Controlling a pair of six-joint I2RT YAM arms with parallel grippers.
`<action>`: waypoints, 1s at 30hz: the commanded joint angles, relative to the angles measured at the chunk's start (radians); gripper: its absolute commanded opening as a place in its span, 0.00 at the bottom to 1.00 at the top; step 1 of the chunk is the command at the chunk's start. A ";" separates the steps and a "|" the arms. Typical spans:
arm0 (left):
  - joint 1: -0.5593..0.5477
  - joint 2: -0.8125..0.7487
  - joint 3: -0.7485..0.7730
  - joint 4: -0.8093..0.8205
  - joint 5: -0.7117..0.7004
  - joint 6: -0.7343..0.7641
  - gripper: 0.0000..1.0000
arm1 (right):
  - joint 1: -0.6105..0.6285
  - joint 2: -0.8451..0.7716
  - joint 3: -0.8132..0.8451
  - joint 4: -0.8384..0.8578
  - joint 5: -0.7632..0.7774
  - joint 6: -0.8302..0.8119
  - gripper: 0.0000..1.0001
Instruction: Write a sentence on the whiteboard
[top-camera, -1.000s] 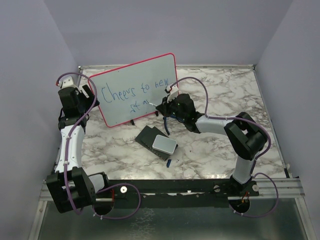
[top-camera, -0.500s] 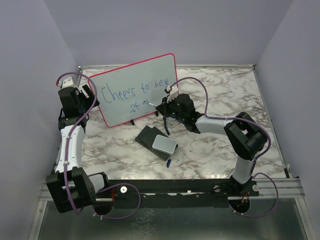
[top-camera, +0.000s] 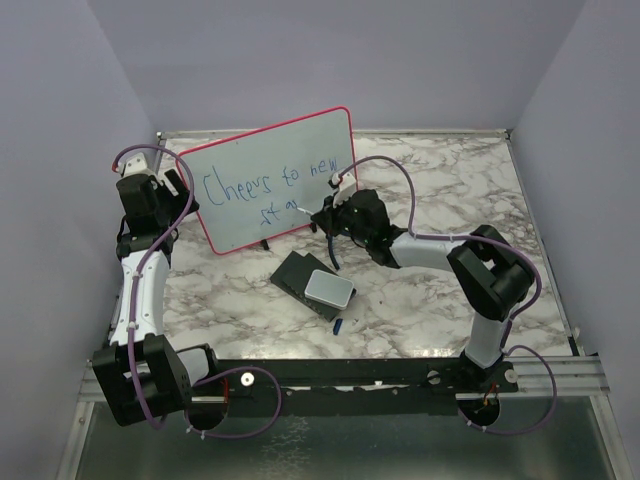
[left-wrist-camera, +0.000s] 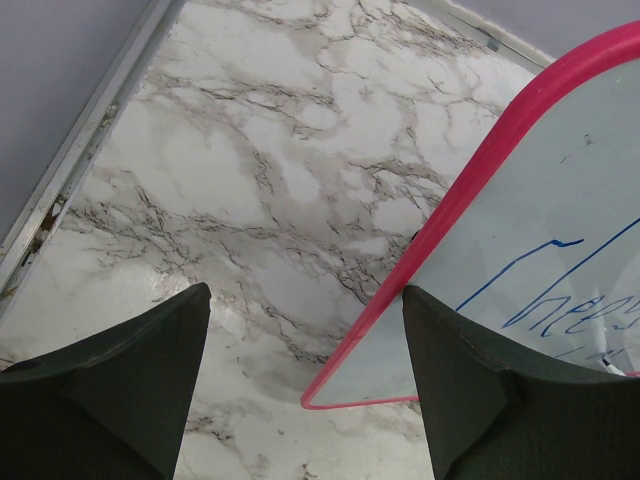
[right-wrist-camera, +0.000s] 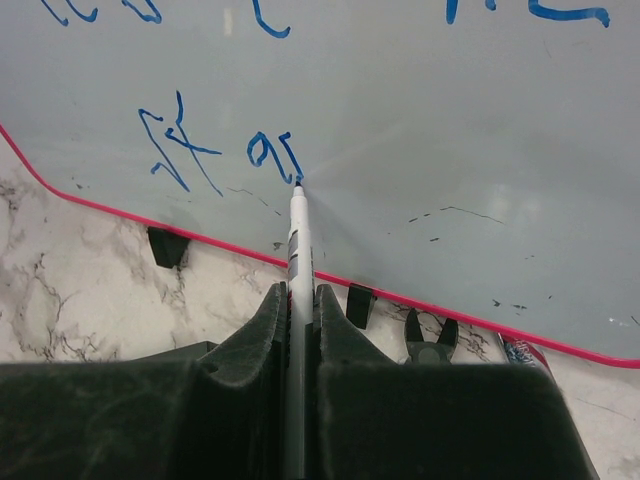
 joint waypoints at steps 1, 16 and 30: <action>-0.004 -0.007 -0.012 0.013 0.017 0.010 0.79 | 0.008 -0.015 -0.020 -0.007 0.057 0.009 0.01; -0.004 -0.006 -0.012 0.013 0.017 0.009 0.79 | 0.009 -0.039 0.020 0.025 0.119 -0.004 0.01; -0.004 -0.006 -0.010 0.014 0.018 0.009 0.79 | 0.008 -0.040 0.038 0.028 0.130 -0.008 0.01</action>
